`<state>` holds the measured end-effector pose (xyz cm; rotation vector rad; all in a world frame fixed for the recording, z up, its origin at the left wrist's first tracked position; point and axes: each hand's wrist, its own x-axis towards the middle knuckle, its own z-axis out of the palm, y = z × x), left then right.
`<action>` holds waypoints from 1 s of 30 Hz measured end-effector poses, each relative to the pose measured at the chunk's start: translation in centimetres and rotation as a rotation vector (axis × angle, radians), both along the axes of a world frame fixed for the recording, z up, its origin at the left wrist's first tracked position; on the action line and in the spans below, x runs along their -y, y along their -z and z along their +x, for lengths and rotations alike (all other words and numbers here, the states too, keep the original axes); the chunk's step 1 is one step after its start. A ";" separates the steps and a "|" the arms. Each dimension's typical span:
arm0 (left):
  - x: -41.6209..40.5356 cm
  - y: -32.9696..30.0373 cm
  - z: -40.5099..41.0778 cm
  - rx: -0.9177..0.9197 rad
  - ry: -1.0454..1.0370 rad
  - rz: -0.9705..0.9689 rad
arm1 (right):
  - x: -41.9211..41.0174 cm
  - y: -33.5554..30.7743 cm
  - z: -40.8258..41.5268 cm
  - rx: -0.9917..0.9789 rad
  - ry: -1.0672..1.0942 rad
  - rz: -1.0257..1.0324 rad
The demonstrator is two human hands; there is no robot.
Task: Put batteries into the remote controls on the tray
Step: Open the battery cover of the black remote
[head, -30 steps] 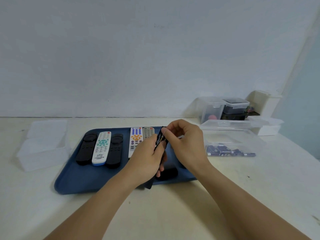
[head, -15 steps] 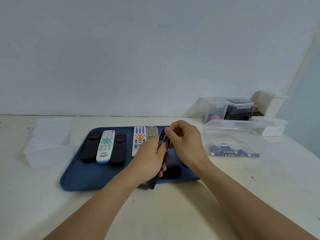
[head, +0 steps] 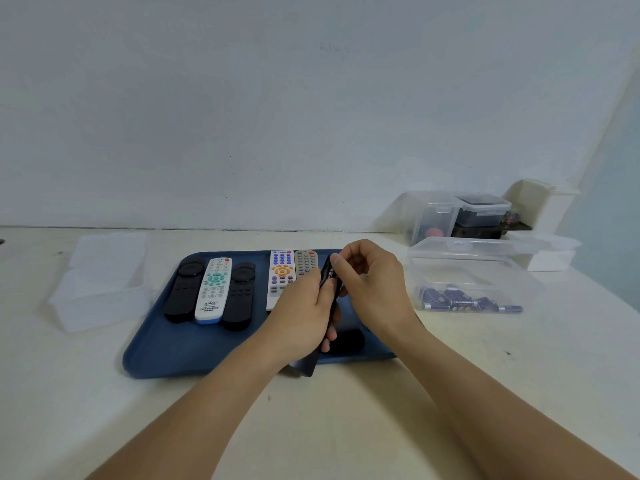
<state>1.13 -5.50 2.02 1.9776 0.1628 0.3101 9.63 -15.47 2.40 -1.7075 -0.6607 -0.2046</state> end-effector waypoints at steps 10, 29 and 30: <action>0.1 -0.1 0.1 -0.010 -0.015 0.027 | -0.1 -0.1 -0.1 -0.015 -0.011 0.033; -1.2 -1.8 0.3 -0.175 0.035 -0.773 | 2.0 -2.8 2.0 -1.142 -0.362 0.735; -1.4 -1.9 0.1 -0.190 0.066 -0.778 | 2.1 -2.9 2.0 -1.033 -0.358 0.606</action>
